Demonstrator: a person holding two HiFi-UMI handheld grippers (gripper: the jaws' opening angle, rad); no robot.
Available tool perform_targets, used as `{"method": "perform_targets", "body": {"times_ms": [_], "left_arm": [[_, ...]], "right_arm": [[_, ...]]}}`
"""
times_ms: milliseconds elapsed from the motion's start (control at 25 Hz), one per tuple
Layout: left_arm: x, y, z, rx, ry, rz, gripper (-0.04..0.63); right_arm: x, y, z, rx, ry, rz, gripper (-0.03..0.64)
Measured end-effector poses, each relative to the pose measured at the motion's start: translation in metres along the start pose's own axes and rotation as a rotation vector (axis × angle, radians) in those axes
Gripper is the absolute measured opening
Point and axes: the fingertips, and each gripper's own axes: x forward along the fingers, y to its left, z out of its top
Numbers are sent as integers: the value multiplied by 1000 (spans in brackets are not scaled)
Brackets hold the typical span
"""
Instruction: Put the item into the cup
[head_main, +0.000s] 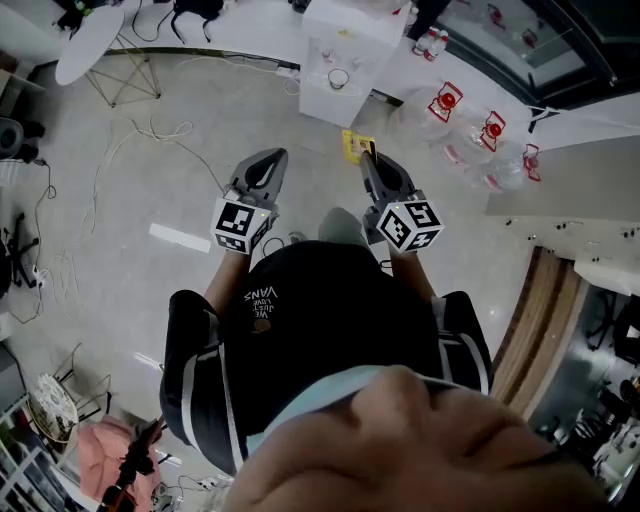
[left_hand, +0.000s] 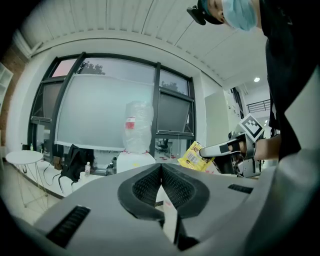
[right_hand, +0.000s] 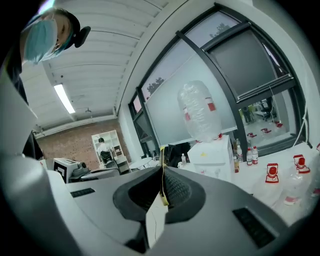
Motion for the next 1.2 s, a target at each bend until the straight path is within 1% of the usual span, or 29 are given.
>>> {"method": "perform_targets", "body": {"times_ms": [200, 440, 680, 920, 1200], "left_arm": [[23, 14, -4, -12, 20, 2, 20], [68, 32, -1, -20, 34, 15, 20], [119, 47, 4, -25, 37, 36, 20], [166, 64, 5, -41, 38, 76, 20], [221, 79, -2, -79, 25, 148, 20]], "right_arm": [[19, -21, 6, 21, 8, -13, 43], [50, -58, 26, 54, -4, -3, 43], [82, -98, 44, 31, 26, 24, 43], [116, -139, 53, 2, 78, 59, 43], [148, -189, 59, -17, 141, 115, 43]]}}
